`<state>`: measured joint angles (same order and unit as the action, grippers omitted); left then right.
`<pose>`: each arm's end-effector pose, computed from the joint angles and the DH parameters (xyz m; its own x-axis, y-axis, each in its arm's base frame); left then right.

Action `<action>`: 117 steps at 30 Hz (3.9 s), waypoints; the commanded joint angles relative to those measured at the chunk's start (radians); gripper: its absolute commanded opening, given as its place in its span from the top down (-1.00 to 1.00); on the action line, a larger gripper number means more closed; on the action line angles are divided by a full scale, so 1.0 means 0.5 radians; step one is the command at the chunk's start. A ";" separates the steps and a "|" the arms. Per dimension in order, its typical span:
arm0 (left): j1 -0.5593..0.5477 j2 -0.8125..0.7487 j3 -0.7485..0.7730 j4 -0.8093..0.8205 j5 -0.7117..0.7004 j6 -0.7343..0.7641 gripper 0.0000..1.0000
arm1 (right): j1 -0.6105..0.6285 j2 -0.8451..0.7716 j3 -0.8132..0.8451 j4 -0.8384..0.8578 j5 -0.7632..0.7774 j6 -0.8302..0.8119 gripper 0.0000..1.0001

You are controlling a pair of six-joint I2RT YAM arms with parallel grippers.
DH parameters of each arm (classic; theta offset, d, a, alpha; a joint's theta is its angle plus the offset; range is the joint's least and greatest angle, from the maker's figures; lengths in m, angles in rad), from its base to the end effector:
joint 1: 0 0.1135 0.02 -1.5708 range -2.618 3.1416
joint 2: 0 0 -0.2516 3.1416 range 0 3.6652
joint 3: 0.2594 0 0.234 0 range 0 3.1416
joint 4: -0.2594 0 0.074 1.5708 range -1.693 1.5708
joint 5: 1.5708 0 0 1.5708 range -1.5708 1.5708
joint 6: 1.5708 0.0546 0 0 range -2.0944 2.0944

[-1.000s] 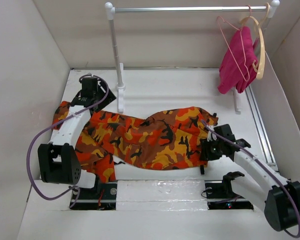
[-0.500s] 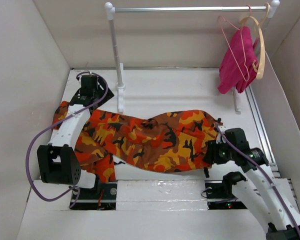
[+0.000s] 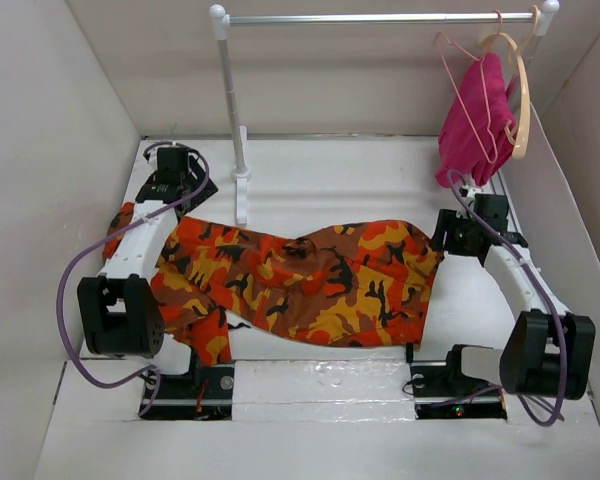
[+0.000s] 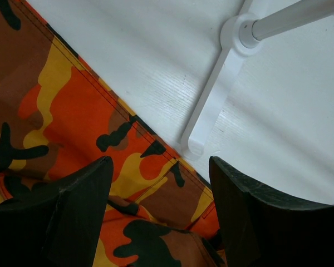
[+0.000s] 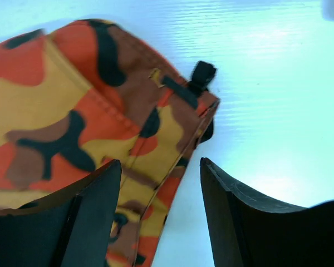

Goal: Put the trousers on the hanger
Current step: Flatten out the trousers at the center of the board.

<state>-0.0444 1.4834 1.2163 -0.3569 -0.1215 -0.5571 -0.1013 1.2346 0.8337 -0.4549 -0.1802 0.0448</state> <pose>0.3360 -0.0083 0.2874 -0.4668 -0.5046 -0.7263 -0.3546 0.8591 -0.3690 0.2521 -0.0158 0.2216 -0.7512 0.1207 -0.6489 0.0163 0.9862 0.1646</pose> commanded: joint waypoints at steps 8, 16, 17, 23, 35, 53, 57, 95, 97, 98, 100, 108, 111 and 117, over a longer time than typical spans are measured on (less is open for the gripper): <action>0.027 0.083 0.028 -0.001 -0.116 -0.042 -0.31 | -0.206 0.356 -0.158 0.631 -0.127 0.079 -0.27; 0.209 0.202 -0.018 0.002 0.001 -0.064 -0.33 | -0.273 0.476 -0.379 1.038 -0.363 0.239 0.28; 0.209 0.209 -0.015 -0.007 0.001 -0.049 -0.33 | -0.300 0.485 -0.382 1.063 -0.403 0.254 0.52; 0.209 0.221 -0.034 -0.047 -0.100 -0.003 -0.32 | -0.500 0.164 -0.535 1.158 -0.379 0.361 1.00; 0.248 0.435 0.123 -0.069 -0.395 -0.048 -0.32 | -1.021 -0.086 -0.507 1.158 -0.231 0.251 1.00; 0.417 0.988 0.191 -0.069 -0.156 0.004 0.04 | -1.065 -0.070 -0.511 1.103 -0.627 0.202 1.00; 0.481 0.982 0.129 -0.053 -0.134 0.004 1.00 | -1.046 -0.138 -0.471 1.023 -0.670 0.174 1.00; 0.451 -0.194 0.304 -0.219 -0.601 -0.110 1.00 | -1.111 0.135 0.032 0.965 -0.520 0.275 1.00; 0.411 -0.092 0.310 -0.204 -0.631 -0.095 1.00 | -1.129 0.206 0.023 1.023 -0.514 0.324 1.00; 0.390 -0.053 0.322 -0.210 -0.625 -0.082 1.00 | -1.129 0.267 0.008 1.060 -0.514 0.349 1.00; 0.371 0.076 0.356 -0.210 -0.619 -0.082 1.00 | -1.147 0.328 0.020 1.137 -0.483 0.377 1.00; 0.298 0.432 0.411 -0.096 -0.561 -0.082 1.00 | -1.147 0.641 0.329 1.045 -0.272 0.337 1.00; 0.218 0.506 0.402 -0.056 -0.448 -0.021 0.65 | -1.147 0.703 0.535 0.941 -0.192 0.328 0.70; 0.141 0.427 0.387 -0.093 -0.352 0.065 -0.64 | -1.166 0.584 0.778 0.569 -0.268 0.349 -0.41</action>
<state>0.0364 1.7714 1.3819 -0.4217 -0.3187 -0.5629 -0.6769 1.5986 1.1847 -0.1078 -0.3092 0.2169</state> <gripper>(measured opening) 0.796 0.697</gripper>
